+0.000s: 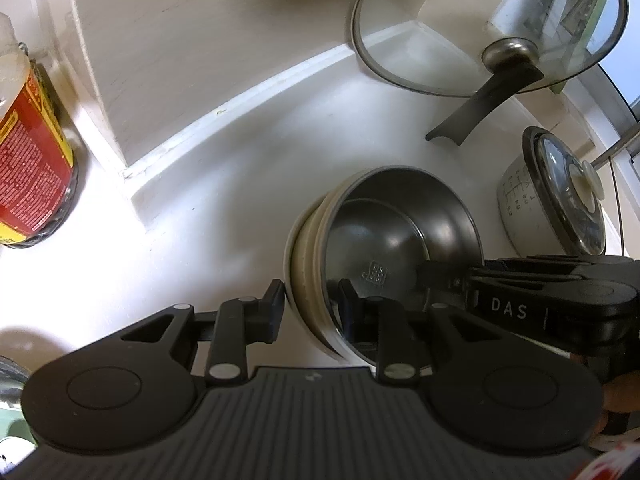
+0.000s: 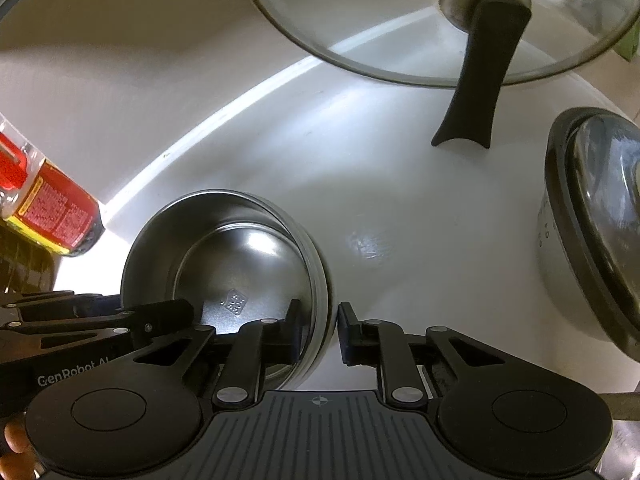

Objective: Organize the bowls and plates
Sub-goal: 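Close both grippers on the bowl stack's rim and lift it, then carry the bowl stack with both grippers over the steel basin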

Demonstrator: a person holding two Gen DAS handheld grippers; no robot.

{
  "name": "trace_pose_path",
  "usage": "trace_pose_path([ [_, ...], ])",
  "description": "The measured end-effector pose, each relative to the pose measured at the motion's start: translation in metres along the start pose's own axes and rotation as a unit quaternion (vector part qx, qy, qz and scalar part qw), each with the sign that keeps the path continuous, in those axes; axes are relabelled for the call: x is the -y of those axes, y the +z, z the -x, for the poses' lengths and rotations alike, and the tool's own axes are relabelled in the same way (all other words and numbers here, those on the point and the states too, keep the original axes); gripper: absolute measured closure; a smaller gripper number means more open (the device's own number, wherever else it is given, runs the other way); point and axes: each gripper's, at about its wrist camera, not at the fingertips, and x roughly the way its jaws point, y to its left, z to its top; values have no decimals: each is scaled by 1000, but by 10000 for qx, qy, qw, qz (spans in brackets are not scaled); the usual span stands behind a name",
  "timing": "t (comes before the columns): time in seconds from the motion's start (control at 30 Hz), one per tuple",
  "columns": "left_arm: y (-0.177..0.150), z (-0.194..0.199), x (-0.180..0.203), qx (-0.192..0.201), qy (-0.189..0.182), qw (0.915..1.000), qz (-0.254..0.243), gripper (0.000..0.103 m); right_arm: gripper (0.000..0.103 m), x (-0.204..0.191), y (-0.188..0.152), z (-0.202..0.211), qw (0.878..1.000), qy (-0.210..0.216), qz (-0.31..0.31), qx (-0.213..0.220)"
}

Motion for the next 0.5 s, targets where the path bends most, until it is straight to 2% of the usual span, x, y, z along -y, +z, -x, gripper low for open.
trace_pose_path([
  [0.23,-9,8,-9,-18,92,9999,98,77,85,-13,-3,-3,9997,103,186,-134],
  [0.5,-31,29,-41,-26,213,9989,409,77,85,-45,-13,-8,9971,330,610,-305],
])
